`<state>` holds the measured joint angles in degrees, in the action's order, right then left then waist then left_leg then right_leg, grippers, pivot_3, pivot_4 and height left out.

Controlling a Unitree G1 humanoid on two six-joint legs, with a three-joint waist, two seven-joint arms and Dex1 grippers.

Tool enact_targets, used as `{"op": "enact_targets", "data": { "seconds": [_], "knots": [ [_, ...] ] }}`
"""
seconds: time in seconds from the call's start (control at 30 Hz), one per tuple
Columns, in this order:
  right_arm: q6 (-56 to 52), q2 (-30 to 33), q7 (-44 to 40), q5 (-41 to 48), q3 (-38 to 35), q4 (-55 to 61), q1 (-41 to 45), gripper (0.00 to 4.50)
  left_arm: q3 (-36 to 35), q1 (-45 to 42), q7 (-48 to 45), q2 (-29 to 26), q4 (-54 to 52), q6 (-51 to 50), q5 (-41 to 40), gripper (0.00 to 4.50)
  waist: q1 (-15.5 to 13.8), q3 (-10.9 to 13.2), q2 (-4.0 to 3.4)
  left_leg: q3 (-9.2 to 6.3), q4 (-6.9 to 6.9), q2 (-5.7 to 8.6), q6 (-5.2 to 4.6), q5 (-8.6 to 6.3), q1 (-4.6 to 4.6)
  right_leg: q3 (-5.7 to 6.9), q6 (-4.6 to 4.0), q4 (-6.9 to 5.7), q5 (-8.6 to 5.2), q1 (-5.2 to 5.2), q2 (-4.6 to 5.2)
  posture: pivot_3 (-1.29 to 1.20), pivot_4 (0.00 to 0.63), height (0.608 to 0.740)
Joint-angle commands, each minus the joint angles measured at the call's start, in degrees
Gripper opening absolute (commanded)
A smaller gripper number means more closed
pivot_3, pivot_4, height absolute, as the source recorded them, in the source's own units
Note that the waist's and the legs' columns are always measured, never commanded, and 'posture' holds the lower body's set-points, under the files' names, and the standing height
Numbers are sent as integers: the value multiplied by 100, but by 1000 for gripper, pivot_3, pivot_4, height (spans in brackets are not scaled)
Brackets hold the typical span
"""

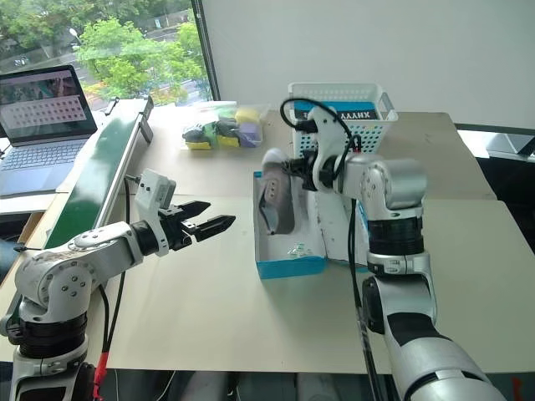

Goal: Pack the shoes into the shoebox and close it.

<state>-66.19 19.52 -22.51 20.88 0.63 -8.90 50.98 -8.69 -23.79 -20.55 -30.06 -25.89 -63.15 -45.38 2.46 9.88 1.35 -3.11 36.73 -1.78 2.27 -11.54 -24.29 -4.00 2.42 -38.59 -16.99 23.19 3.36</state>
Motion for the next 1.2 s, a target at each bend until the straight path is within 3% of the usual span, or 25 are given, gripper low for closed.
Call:
{"op": "enact_targets", "data": {
  "seconds": [0.03, 0.33, 0.47, 0.53, 0.87, 1.07, 1.13, 1.2],
  "knots": [
    [561, 224, -181, -312, 305, -50, -130, 227, 47, -98, -118, -64, 15, 235, 113, 4500, 15, 0, 0, 2, 0, 0, 0, 0, 0, -2, 0, 0, 0, 2, 0, 0, 150, 740],
    [1328, 903, -485, -1686, 1942, -451, -7, 227, 124, -76, -160, 46, 49, 301, 192, 4500, 10, 0, 0, 3, 5, -1, 0, 0, 3, -6, 0, 0, 0, -2, -2, 0, 150, 740],
    [1485, 845, -501, -1976, 2116, -668, 125, 227, 129, -112, -169, 60, 54, 308, 213, 4500, -4, 0, 0, 1, 9, -1, 1, 0, 4, -5, 0, -2, 0, -5, -2, 0, 150, 740],
    [1483, 792, -527, -2026, 2099, -678, 160, 1215, 120, -118, -179, 64, 56, 307, 225, 4500, -7, 0, 0, 0, 12, 0, 1, 0, 4, -4, 0, -3, 0, -6, -1, 0, 150, 740],
    [1205, 620, -763, -2139, 1972, 126, 837, 4482, 107, -98, -214, 3, 58, 307, 284, 4500, 18, 1, -1, 0, 12, 0, 1, 0, 1, -4, 0, -11, 0, 2, -1, 0, 150, 740],
    [1539, 594, -906, -2164, 1790, 501, 1544, 4482, 16, -154, -92, -112, 252, 276, 477, 4500, 9, 0, 0, -3, 11, -1, 1, 0, 4, -3, 0, -20, 0, 4, -2, 0, 150, 740],
    [1351, 355, -1164, -1631, 1352, 723, 1623, 4482, -37, -160, 38, -124, 348, 332, 640, 4500, 2, 0, 0, -3, 12, 0, 1, 0, 3, -3, 0, -19, 0, 3, -1, 0, 150, 740],
    [1305, 52, -1931, -434, 564, 1220, 1383, 4482, -316, -106, 549, -109, 540, 586, 1096, 4500, 2, 1, 0, -5, 11, -1, 1, 0, 3, -1, 0, -21, 0, 3, -1, 0, 150, 740]
  ]
}}
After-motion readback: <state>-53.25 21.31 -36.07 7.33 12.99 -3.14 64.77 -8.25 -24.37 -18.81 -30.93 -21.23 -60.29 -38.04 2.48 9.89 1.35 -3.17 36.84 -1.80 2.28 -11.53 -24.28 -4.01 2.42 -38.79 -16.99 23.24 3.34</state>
